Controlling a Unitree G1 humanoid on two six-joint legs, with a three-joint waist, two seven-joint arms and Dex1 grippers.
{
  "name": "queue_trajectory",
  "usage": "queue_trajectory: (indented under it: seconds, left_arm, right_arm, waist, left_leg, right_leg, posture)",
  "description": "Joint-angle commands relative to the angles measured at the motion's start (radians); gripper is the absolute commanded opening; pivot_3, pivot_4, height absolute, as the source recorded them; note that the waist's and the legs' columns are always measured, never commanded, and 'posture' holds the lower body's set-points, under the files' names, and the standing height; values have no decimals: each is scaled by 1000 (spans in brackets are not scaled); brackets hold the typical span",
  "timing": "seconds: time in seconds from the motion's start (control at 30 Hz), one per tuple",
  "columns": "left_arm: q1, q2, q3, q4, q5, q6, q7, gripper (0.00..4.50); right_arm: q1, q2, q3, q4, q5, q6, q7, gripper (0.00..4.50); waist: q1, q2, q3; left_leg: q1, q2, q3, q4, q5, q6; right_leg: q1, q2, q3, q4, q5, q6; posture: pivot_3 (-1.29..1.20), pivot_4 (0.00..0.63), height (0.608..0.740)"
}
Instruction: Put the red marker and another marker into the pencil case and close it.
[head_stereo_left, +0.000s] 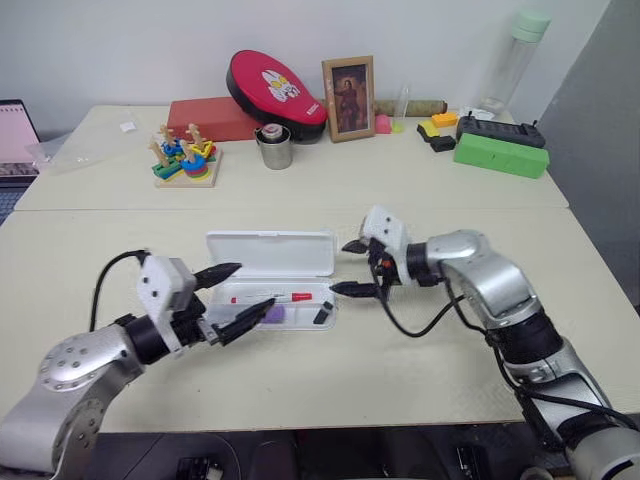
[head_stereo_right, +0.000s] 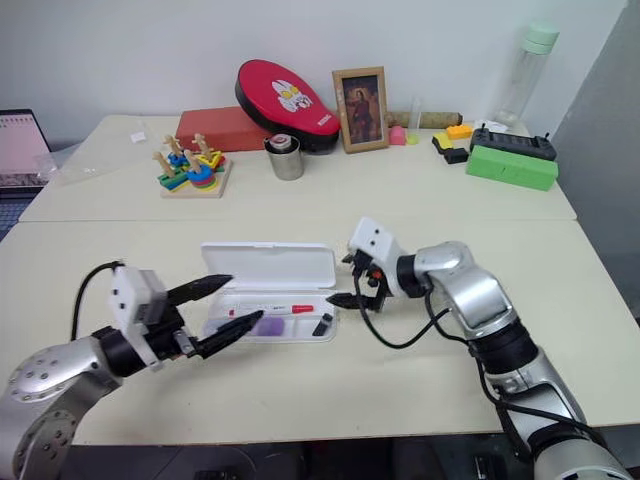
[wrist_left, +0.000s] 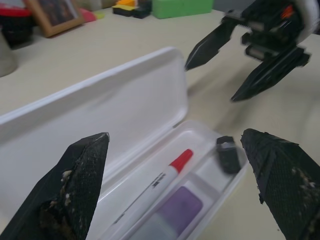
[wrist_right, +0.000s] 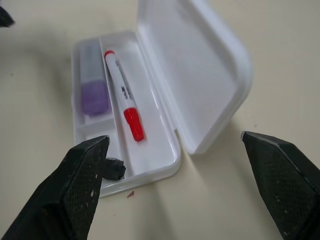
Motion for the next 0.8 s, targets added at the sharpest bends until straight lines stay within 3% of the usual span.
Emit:
queue_trajectory:
  seconds: [0.03,0.13,0.27,0.43,0.6,0.7,0.8]
  left_arm:
    - [39,15,110,-3,-34,0,-5,4500]
    - [46,16,149,7,-50,1,-5,4500]
    - [31,12,172,-8,-89,17,15,4500]
    - [31,7,176,-40,-115,31,43,4500]
    - [37,-1,165,-75,-124,39,74,4500]
    - [53,-3,173,-103,-139,47,88,4500]
    - [69,6,190,-115,-155,53,93,4500]
  right_arm:
    - [-99,74,-103,57,63,-9,-72,4438]
    - [-189,141,-126,196,34,-40,-164,3944]
    - [-318,212,-108,439,-41,-133,-274,2965]
    - [-424,279,-77,670,-109,-235,-321,1840]
    - [-436,303,-24,771,-172,-320,-292,673]
    - [-409,293,16,722,-170,-326,-193,65]
    - [-364,262,65,619,-167,-336,-75,18]
  waist:
    - [-4,0,0]
    - [-7,1,0]
    - [-4,0,0]
    - [-5,0,0]
    - [-5,1,0]
    - [-5,1,1]
    - [-5,1,1]
  left_leg:
    - [0,0,0,0,0,0]
    - [0,0,0,0,0,0]
    - [-1,0,0,0,0,0]
    - [-2,0,0,-1,0,0]
    - [-2,0,0,-1,0,0]
    - [-2,0,0,-1,0,0]
    - [-2,0,0,-1,0,0]
  right_leg:
    - [0,0,0,0,0,0]
    - [0,0,0,0,0,0]
    - [-1,0,0,0,0,0]
    - [-2,0,0,0,3,-5]
    - [-2,0,0,0,3,-5]
    - [-2,0,0,0,3,-5]
    - [-2,0,0,0,3,-5]
  posture:
    - [0,150,740]
    - [0,150,740]
    - [0,150,740]
    - [0,150,740]
    - [0,150,740]
    - [0,150,740]
    - [0,150,740]
